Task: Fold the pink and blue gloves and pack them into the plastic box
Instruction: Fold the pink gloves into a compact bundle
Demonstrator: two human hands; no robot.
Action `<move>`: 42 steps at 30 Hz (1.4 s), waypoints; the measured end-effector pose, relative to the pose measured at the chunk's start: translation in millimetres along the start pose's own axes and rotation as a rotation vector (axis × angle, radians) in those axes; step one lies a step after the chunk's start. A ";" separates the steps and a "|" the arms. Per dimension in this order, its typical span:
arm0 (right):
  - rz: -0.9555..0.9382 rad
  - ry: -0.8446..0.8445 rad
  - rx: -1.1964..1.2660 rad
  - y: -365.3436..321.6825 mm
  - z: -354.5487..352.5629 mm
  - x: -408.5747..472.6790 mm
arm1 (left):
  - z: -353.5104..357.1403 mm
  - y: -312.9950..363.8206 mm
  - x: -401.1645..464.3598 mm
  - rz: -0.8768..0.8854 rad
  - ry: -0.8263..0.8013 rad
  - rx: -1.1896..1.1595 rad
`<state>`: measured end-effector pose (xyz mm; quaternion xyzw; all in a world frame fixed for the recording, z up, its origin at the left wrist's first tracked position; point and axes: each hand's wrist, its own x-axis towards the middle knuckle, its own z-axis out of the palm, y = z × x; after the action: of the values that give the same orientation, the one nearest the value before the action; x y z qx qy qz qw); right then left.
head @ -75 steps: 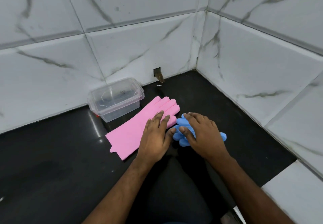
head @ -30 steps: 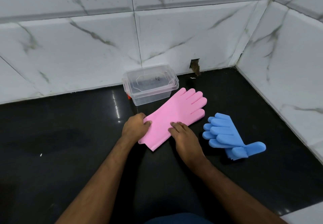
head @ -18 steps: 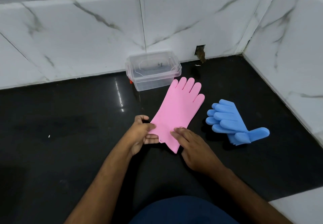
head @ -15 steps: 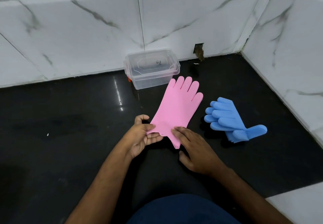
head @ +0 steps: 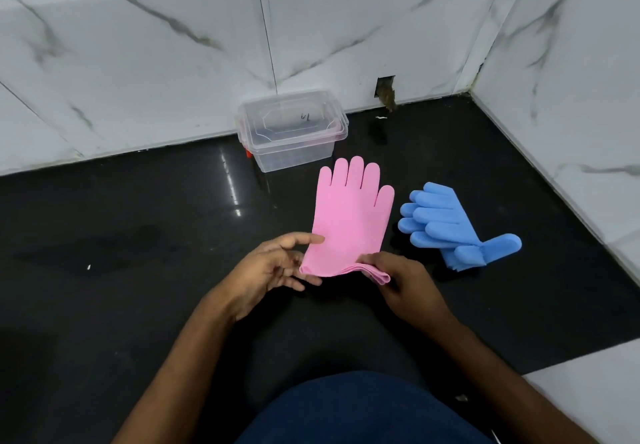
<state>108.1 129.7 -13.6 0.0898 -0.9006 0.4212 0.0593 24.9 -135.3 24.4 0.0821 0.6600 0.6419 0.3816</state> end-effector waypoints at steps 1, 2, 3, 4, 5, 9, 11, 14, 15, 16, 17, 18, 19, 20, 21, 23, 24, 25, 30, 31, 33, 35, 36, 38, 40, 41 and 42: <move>0.007 -0.030 -0.007 0.3 -2.3 -1.7 | 0.3 -1.2 -0.1 0.028 -0.007 0.120; 0.013 -0.044 -0.004 -0.1 -3.5 -3.3 | 1.0 -3.1 -0.2 0.071 -0.029 0.262; 0.021 -0.043 0.012 -0.9 -4.6 -4.6 | 1.7 -6.8 0.4 0.119 -0.058 0.398; 0.033 -0.031 0.036 -1.8 -5.4 -5.5 | 2.2 -11.5 1.0 0.169 -0.071 0.523; 0.052 -0.015 0.060 -2.9 -5.6 -6.4 | 3.1 -16.1 1.4 0.224 -0.053 0.622; 0.155 0.117 0.091 -3.5 0.8 -9.0 | 11.5 -27.7 6.1 0.365 0.205 0.651; 0.204 0.172 0.104 -1.6 4.4 -9.1 | 17.0 -33.1 9.9 0.392 0.279 0.627; 0.252 0.221 0.093 -1.4 5.8 -4.3 | 29.1 -31.4 14.8 0.406 0.297 0.533; 0.264 0.242 0.074 -2.1 4.8 -1.5 | 32.2 -28.9 16.7 0.386 0.302 0.509; 0.280 0.255 0.045 -3.1 3.5 1.8 | 34.7 -25.9 18.5 0.365 0.314 0.504; 0.299 0.257 0.020 -4.7 1.9 4.7 | 36.8 -23.3 20.0 0.349 0.331 0.507; 0.318 0.244 -0.004 -6.0 0.8 7.7 | 37.6 -21.2 21.4 0.330 0.345 0.512; 0.336 0.215 -0.021 -7.3 -0.1 9.8 | 37.4 -20.6 22.3 0.306 0.356 0.518; 0.357 0.173 -0.041 -7.6 0.0 10.5 | 37.1 -20.8 22.1 0.279 0.364 0.526; 0.382 0.127 -0.058 -7.8 0.5 10.3 | 36.8 -22.1 21.3 0.248 0.371 0.535; 0.422 0.068 -0.083 -7.0 2.3 7.0 | 36.7 -24.8 18.8 0.182 0.382 0.554; 0.430 0.059 -0.096 -6.2 3.4 4.5 | 36.5 -25.2 18.1 0.155 0.387 0.567; 0.432 0.054 -0.107 -6.3 4.4 2.1 | 36.4 -24.8 17.3 0.141 0.393 0.580; 0.403 0.059 -0.172 -4.3 9.2 -2.8 | 44.8 -21.8 19.4 0.128 0.488 0.662; 0.391 0.056 -0.185 -3.2 9.8 -2.7 | 48.6 -22.5 20.5 0.128 0.514 0.722; 0.400 0.055 -0.234 -2.8 10.2 -2.7 | 55.5 -22.5 20.5 0.159 0.572 0.915; 0.355 0.108 -0.348 -4.5 7.5 -4.5 | 57.3 -23.0 19.2 0.276 0.614 1.054; 0.266 0.139 -0.430 -5.2 5.0 -6.4 | 55.9 -23.0 17.9 0.367 0.604 1.123; -0.033 0.147 -0.563 -4.6 -1.4 -12.4 | 52.2 -23.1 14.0 0.588 0.489 1.352; -0.256 0.037 -0.626 -1.7 -7.0 -17.7 | 47.0 -26.6 11.0 0.751 0.273 1.486; -0.283 -0.054 -0.654 -0.2 -8.5 -19.4 | 43.6 -28.4 10.0 0.751 0.184 1.470; -0.260 -0.168 -0.684 0.9 -9.6 -21.1 | 39.1 -30.1 9.2 0.695 0.116 1.426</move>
<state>128.8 140.0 -12.1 0.2126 -0.9720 0.0763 0.0649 53.8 -104.1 -2.2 0.4743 0.8672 0.1502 -0.0202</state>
